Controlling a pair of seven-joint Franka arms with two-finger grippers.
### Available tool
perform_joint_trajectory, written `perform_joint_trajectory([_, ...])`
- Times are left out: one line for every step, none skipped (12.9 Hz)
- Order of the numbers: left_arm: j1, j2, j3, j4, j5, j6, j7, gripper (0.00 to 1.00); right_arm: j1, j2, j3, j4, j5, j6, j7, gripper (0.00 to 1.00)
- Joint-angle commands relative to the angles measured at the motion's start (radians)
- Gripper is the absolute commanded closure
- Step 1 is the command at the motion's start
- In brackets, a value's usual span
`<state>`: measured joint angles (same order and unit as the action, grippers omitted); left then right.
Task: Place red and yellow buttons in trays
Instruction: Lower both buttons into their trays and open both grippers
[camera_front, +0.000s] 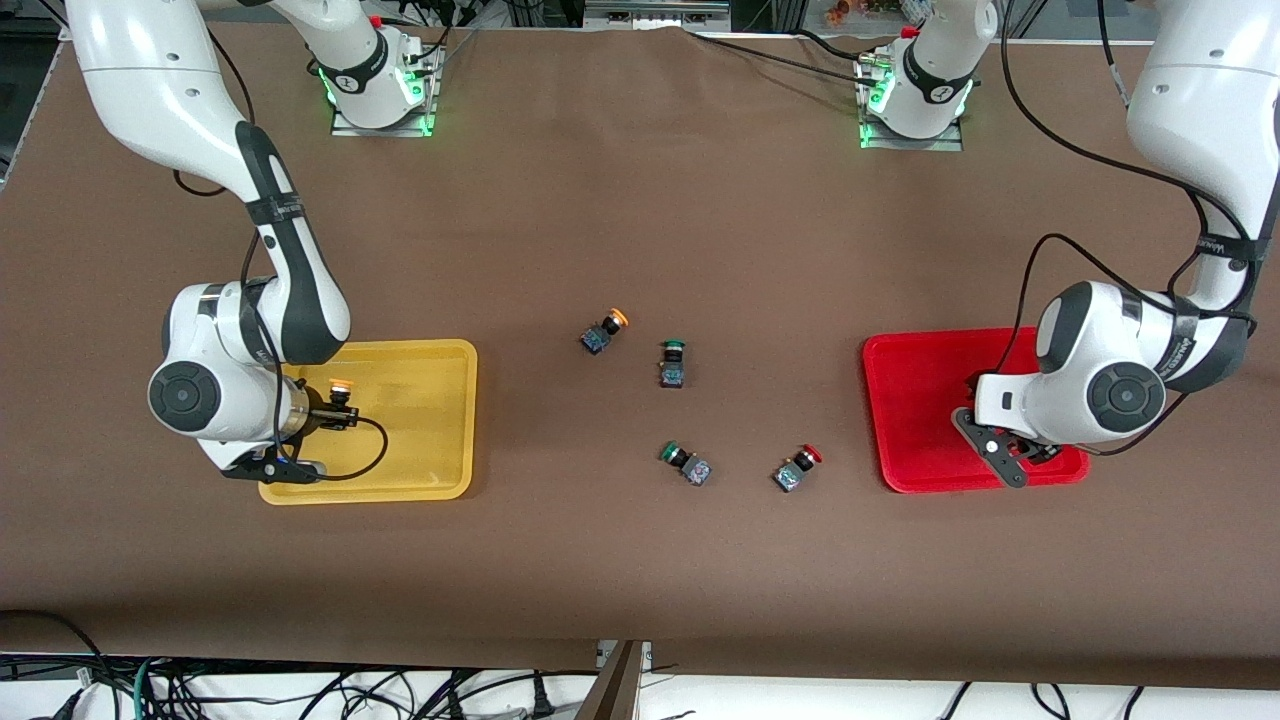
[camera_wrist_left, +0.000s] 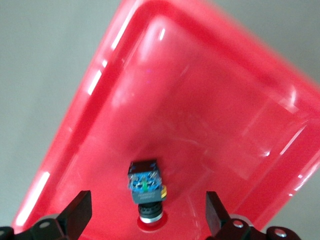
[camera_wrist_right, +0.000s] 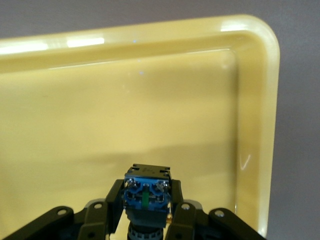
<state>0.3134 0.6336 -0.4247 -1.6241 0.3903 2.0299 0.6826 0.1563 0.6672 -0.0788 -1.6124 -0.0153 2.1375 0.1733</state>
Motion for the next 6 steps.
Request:
perform_joint_trajectory([-0.020,-0.037,-0.042,0.033,-0.053,-0.025,-0.061,0.00,-0.003,-0.057,0.001,-0.133,0.014,0.109,-0.041,1.00])
perform_joint_trajectory([-0.051,-0.034,-0.042,0.053,-0.054,-0.025,-0.130,0.00,-0.015,-0.054,0.001,-0.136,0.014,0.117,-0.058,1.00])
perform_joint_trajectory([-0.072,-0.034,-0.042,0.062,-0.060,-0.025,-0.199,0.00,-0.026,-0.049,0.001,-0.136,0.014,0.119,-0.070,1.00])
perform_joint_trajectory([-0.106,-0.025,-0.042,0.087,-0.088,-0.025,-0.307,0.00,-0.027,-0.049,0.001,-0.136,0.014,0.117,-0.072,0.96])
perform_joint_trajectory([-0.137,-0.003,-0.040,0.110,-0.108,-0.024,-0.422,0.00,-0.027,-0.048,0.001,-0.136,0.014,0.116,-0.072,0.63])
perform_joint_trajectory([-0.163,0.026,-0.042,0.147,-0.111,-0.022,-0.507,0.00,-0.031,-0.046,0.001,-0.132,0.014,0.113,-0.074,0.01])
